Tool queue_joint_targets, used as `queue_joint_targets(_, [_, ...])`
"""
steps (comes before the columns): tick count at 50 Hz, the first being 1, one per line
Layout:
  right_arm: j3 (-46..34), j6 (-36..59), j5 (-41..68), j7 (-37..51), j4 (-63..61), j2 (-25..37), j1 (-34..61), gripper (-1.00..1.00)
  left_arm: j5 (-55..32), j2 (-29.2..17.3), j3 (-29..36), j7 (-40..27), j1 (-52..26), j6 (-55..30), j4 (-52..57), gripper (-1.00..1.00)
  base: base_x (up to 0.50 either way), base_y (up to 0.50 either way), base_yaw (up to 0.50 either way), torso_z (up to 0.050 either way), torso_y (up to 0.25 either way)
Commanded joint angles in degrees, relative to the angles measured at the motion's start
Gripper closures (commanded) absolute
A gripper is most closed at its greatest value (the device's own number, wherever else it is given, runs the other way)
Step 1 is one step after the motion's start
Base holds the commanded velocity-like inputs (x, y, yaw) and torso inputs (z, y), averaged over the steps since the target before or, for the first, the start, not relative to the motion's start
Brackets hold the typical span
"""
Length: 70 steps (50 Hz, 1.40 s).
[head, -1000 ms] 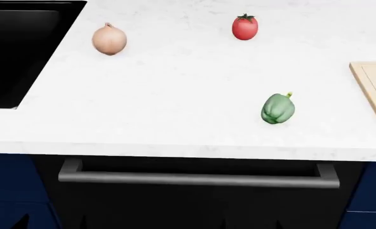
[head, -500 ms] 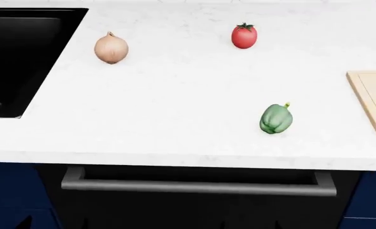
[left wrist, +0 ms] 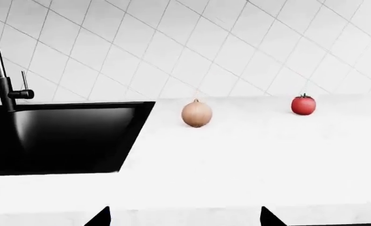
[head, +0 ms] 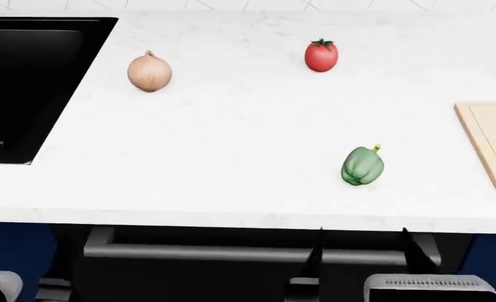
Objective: Place the avocado, onion, tomato and bell pepper on the cutting board.
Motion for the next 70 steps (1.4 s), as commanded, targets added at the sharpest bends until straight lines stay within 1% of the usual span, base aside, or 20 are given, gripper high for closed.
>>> queue_joint_targets(1, [4.9, 27.6, 1.2, -2.9, -27.0, 0.6, 4.2, -1.0, -2.1, -2.4, -3.8, 1.1, -0.8, -22.0, 27.9, -1.0, 0.0, 0.0, 0.0, 0.0, 0.0])
queue_joint_targets(4, [5.7, 31.4, 2.1, -2.8, -28.5, 0.9, 5.6, -1.0, -6.9, -5.3, -3.7, -3.4, -1.3, -22.6, 28.0, -1.0, 0.0, 0.0, 0.0, 0.0, 0.0])
queue_joint_targets(6, [5.6, 32.6, 2.6, -2.0, -28.8, 1.6, 6.2, -1.0, -13.7, -9.4, -3.0, -9.8, -1.7, -22.1, 28.0, -1.0, 0.0, 0.0, 0.0, 0.0, 0.0])
queue_joint_targets(8, [5.7, 33.5, 5.2, 0.5, -28.9, 3.2, 7.0, -1.0, -21.5, -14.7, -1.6, -17.7, -2.7, -20.9, 28.0, -1.0, 0.0, 0.0, 0.0, 0.0, 0.0])
queue_joint_targets(9, [5.6, 34.3, 7.8, 2.5, -28.9, 4.7, 7.6, -1.0, -24.7, -17.2, -0.7, -21.1, -3.4, -20.2, 27.9, -1.0, 0.0, 0.0, 0.0, 0.0, 0.0])
queue_joint_targets(11, [6.1, 35.5, 15.9, 9.1, -28.9, 8.4, 9.2, -1.0, -29.0, -20.1, 0.0, -25.4, -4.7, -19.7, 27.9, -1.0, 0.0, 0.0, 0.0, 0.0, 0.0])
queue_joint_targets(14, [6.9, 37.3, 28.7, 19.5, -28.9, 13.7, 12.1, -1.0, -31.9, -21.9, 0.3, -28.0, -5.9, -19.6, 27.8, -1.0, 0.0, 0.0, 0.0, 0.0, 0.0])
queue_joint_targets(16, [6.7, 36.8, 35.0, 24.9, -28.9, 16.8, 13.4, -1.0, -33.8, -23.0, 0.6, -29.8, -6.3, -18.8, 27.8, -1.0, 0.0, 0.0, 0.0, 0.0, 0.0])
queue_joint_targets(19, [6.7, 35.5, 40.4, 29.6, -28.8, 19.4, 14.4, -1.0, -33.6, -23.5, 1.0, -30.4, -5.0, -16.9, 27.3, -1.0, 0.03, 0.0, 0.0, 0.0, 0.0])
queue_joint_targets(22, [5.7, 32.8, 43.6, 32.8, -28.8, 21.9, 14.4, -1.0, -34.7, -24.1, 0.5, -31.3, -4.6, -16.1, 27.6, -1.0, 0.3, 0.0, 0.0, 0.0, 0.0])
queue_joint_targets(25, [5.3, 31.4, 45.8, 34.9, -28.6, 23.4, 14.4, -1.0, -34.0, -24.5, 1.0, -31.3, -3.5, -14.8, 27.0, -1.0, 0.49, 0.0, 0.0, 0.0, 0.0])
queue_joint_targets(36, [4.1, 28.2, 52.3, 41.0, -28.6, 27.4, 14.7, -1.0, -36.1, -26.5, 0.8, -33.4, -2.6, -13.8, 27.4, -1.0, 0.5, 0.0, 0.0, 0.0, 0.0])
queue_joint_targets(53, [2.0, 24.5, 56.2, 45.4, -28.1, 31.2, 14.3, -1.0, -39.4, -30.5, 2.6, -37.4, -2.3, -10.6, 27.3, -1.0, 0.5, 0.0, 0.0, 0.0, 0.0])
queue_joint_targets(61, [1.0, 24.3, 57.0, 46.6, -27.7, 32.2, 14.5, -1.0, -39.4, -31.0, 3.7, -38.1, -2.4, -9.6, 26.8, -1.0, 0.36, 0.0, 0.0, 0.0, 0.002])
queue_joint_targets(67, [1.0, 22.2, 56.2, 45.5, -27.7, 32.7, 13.3, -1.0, -39.3, -31.3, 4.2, -38.4, -2.1, -8.9, 26.6, -1.0, 0.3, 0.0, 0.0, 0.0, 0.0])
queue_joint_targets(70, [0.3, 23.4, 56.5, 47.3, -27.7, 33.2, 14.1, -1.0, -39.5, -31.5, 4.4, -38.6, -2.2, -8.8, 26.5, -1.0, 0.3, 0.0, 0.0, 0.0, 0.003])
